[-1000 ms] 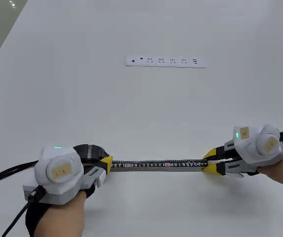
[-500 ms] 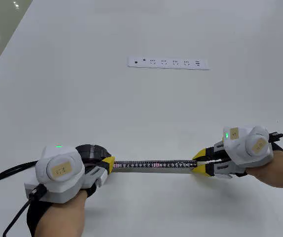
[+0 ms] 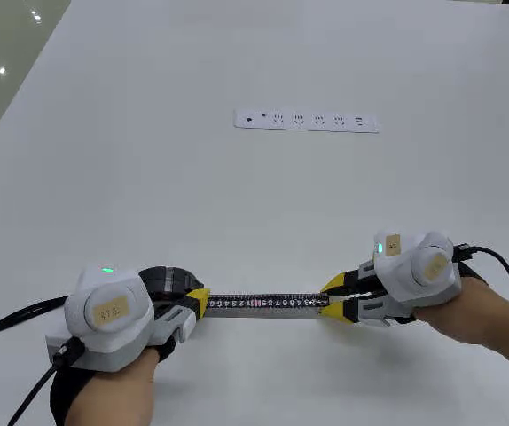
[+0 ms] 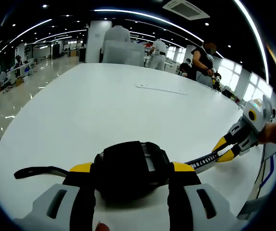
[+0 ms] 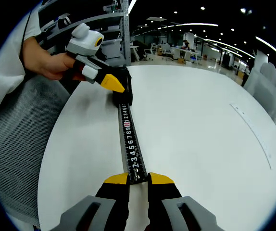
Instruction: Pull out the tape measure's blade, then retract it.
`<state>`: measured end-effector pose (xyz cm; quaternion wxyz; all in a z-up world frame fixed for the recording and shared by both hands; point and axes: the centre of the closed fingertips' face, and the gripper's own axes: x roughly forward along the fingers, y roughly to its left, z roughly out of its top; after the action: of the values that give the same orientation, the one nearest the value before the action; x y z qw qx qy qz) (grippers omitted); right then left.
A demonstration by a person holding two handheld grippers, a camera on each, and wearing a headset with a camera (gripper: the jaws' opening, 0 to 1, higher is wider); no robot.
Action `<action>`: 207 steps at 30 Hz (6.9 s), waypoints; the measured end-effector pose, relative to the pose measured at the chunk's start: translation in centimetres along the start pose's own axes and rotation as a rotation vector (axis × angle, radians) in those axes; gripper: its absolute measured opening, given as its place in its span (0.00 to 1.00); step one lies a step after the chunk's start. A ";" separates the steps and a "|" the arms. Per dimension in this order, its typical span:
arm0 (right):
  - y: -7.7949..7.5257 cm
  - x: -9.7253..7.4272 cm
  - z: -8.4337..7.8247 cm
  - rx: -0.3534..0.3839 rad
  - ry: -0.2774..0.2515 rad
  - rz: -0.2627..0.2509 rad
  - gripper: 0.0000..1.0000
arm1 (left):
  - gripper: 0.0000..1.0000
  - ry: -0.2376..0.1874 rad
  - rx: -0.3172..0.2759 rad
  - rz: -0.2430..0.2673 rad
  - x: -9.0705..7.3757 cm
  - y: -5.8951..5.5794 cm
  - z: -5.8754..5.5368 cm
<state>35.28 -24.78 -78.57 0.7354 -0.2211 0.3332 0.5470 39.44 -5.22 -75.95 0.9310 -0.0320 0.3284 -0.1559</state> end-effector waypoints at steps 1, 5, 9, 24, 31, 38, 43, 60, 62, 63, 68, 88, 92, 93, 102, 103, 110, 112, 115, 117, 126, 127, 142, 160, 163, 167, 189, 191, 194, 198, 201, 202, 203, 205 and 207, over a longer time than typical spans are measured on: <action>0.1 0.2 0.1 -0.011 0.002 0.000 0.11 | 0.56 -0.001 0.001 -0.001 0.0 0.0 0.0; 0.4 1.0 0.8 -0.008 -0.010 0.012 0.11 | 0.56 0.001 -0.001 -0.004 0.0 0.0 0.0; 0.5 2.0 1.7 -0.014 -0.019 0.021 0.11 | 0.56 0.001 -0.006 -0.008 0.0 0.0 0.0; 1.5 5.1 4.5 -0.012 -0.060 0.050 0.11 | 0.56 0.000 -0.009 -0.022 -0.1 0.0 0.0; 1.9 6.3 5.8 -0.009 -0.081 0.058 0.11 | 0.56 0.001 -0.008 -0.030 -0.1 0.0 0.1; 2.0 7.8 7.4 -0.018 -0.096 0.057 0.11 | 0.56 0.002 -0.018 -0.032 -0.1 0.1 0.1; 2.3 9.1 8.7 -0.028 -0.103 0.065 0.11 | 0.56 0.001 -0.018 -0.033 -0.1 0.1 0.0; 2.9 10.7 10.3 -0.023 -0.119 0.076 0.13 | 0.57 -0.005 -0.023 -0.034 -0.2 -0.1 0.0; 2.9 10.7 10.3 -0.023 -0.117 0.071 0.13 | 0.57 -0.007 -0.020 -0.033 -0.2 -0.2 0.0; 2.9 10.7 10.3 -0.019 -0.115 0.070 0.14 | 0.58 -0.006 -0.016 -0.035 -0.2 -0.2 0.0; 3.0 10.5 10.0 0.011 -0.105 0.066 0.20 | 0.59 0.001 -0.013 -0.047 -0.2 -0.2 0.0; 3.2 7.5 9.8 0.110 -0.163 -0.009 0.32 | 0.61 -0.010 0.078 -0.098 -2.5 -0.1 0.2; 3.4 6.3 9.4 0.151 -0.176 -0.039 0.38 | 0.63 -0.003 0.081 -0.121 -3.3 0.3 0.0; 3.6 6.0 9.3 0.160 -0.179 -0.038 0.39 | 0.63 -0.004 0.075 -0.128 -3.5 0.4 0.0; 4.2 2.5 8.5 0.207 -0.226 -0.140 0.56 | 0.66 -0.010 0.111 -0.195 -5.4 1.0 0.2; 4.3 2.2 8.3 0.208 -0.231 -0.146 0.58 | 0.67 -0.010 0.118 -0.198 -5.6 1.1 0.2; 5.2 -0.4 6.1 0.241 -0.211 -0.188 0.68 | 0.69 -0.026 0.140 -0.215 -7.0 2.4 0.4; 5.4 -1.1 5.4 0.251 -0.204 -0.202 0.71 | 0.72 -0.008 0.132 -0.232 -7.2 2.8 0.0; 5.7 -2.0 4.6 0.272 -0.202 -0.221 0.76 | 0.72 -0.008 0.154 -0.241 -7.9 3.2 -0.3; 6.0 -2.7 4.5 0.290 -0.221 -0.228 0.80 | 0.74 -0.003 0.172 -0.246 -8.5 3.4 -0.6; 6.7 -4.7 3.2 0.308 -0.206 -0.265 0.89 | 0.80 0.018 0.237 -0.288 -10.7 3.9 -2.1; 6.9 -4.8 3.1 0.314 -0.207 -0.263 0.90 | 0.80 0.021 0.235 -0.294 -10.9 3.8 -2.3; 7.9 -8.1 0.8 0.364 -0.209 -0.343 0.99 | 0.92 0.032 0.295 -0.328 -12.5 4.3 -3.0; 8.7 -10.3 -1.8 0.409 -0.186 -0.394 0.99 | 0.99 0.028 0.274 -0.323 -13.0 5.3 -2.6; 8.7 -10.6 -1.9 0.410 -0.189 -0.405 0.99 | 0.99 0.029 0.283 -0.313 -13.0 5.6 -2.6; 8.9 -10.6 -2.0 0.415 -0.189 -0.409 0.99 | 0.99 0.010 0.288 -0.313 -13.1 5.7 -2.3; 9.2 -10.8 -2.1 0.423 -0.194 -0.416 0.99 | 0.99 0.013 0.333 -0.308 -13.6 5.5 -1.8; 9.3 -10.8 -2.1 0.422 -0.195 -0.416 0.99 | 0.98 0.008 0.349 -0.304 -13.6 5.6 -1.8; 9.3 -10.8 -2.1 0.423 -0.196 -0.417 0.99 | 0.95 0.003 0.352 -0.297 -13.7 5.7 -1.7; 9.3 -10.8 -2.0 0.421 -0.199 -0.416 0.99 | 0.91 -0.004 0.355 -0.297 -13.7 5.7 -1.5; 9.4 -10.8 -2.1 0.417 -0.195 -0.415 0.99 | 0.86 -0.001 0.348 -0.306 -13.7 5.6 -1.5; 9.4 -10.8 -2.1 0.417 -0.195 -0.415 0.99 | 0.82 0.001 0.352 -0.302 -13.7 5.6 -1.5; 9.4 -10.8 -2.0 0.418 -0.197 -0.414 0.99 | 0.88 0.001 0.355 -0.305 -13.7 5.5 -1.5; 9.3 -10.8 -2.1 0.416 -0.194 -0.416 0.99 | 0.95 -0.010 0.368 -0.306 -13.6 5.4 -1.4; 9.3 -10.9 -2.0 0.419 -0.197 -0.415 0.99 | 0.96 -0.008 0.370 -0.304 -13.6 5.4 -1.5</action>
<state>23.95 -30.50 -71.65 0.8897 -0.0740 0.3135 0.3237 29.97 4.19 -69.80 0.8881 0.0894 0.2821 -0.3518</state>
